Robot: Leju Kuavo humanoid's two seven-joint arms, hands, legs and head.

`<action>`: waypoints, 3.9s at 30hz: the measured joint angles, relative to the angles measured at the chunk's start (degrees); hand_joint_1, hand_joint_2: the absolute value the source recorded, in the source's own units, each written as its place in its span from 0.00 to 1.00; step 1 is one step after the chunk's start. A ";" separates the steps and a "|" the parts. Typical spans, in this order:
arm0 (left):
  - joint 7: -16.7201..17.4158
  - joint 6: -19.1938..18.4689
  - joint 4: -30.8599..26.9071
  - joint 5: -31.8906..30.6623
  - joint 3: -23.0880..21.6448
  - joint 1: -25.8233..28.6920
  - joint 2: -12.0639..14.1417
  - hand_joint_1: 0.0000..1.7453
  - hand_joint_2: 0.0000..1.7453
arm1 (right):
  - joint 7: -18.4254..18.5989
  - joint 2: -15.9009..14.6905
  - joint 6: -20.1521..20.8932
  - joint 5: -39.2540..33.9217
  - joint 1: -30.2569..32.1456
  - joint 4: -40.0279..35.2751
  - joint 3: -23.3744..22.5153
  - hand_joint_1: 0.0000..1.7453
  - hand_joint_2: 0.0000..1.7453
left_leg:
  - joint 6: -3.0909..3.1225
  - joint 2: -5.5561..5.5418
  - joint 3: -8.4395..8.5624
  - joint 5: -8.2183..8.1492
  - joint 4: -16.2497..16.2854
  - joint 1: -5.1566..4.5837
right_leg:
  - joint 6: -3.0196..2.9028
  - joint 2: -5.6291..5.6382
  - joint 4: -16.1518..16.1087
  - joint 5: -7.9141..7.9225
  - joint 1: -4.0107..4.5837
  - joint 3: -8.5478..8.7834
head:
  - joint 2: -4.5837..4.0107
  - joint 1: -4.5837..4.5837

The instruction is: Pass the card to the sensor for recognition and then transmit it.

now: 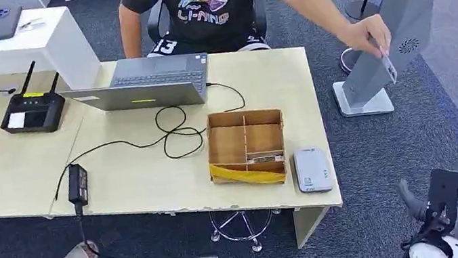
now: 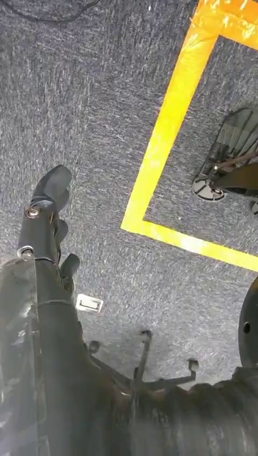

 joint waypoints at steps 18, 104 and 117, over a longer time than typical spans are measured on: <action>-1.16 -2.75 0.00 -0.46 -2.65 -0.26 1.57 0.00 1.00 | 14.47 0.30 1.73 35.09 -5.25 -37.30 23.79 0.00 1.00 | -0.02 0.03 0.01 0.04 -0.01 0.01 | -0.01 0.04 0.03 0.01 0.02 0.01 | 0.00 0.00; -2.19 -5.09 0.00 -2.54 -7.56 -0.54 1.73 0.00 1.00 | 27.87 8.15 11.06 45.44 -28.28 3.27 47.02 0.90 1.00 | -0.05 -0.04 -0.05 0.11 0.00 0.03 | -0.02 0.02 0.04 0.01 0.05 -0.09 | 0.00 0.04; -2.01 -4.85 0.00 -1.99 -7.61 -0.51 1.79 0.00 1.00 | 30.47 5.22 10.93 46.88 -26.03 1.37 43.15 0.87 1.00 | -0.05 -0.02 -0.03 0.11 0.01 0.03 | -0.03 0.03 0.03 0.02 0.04 -0.10 | 0.00 0.04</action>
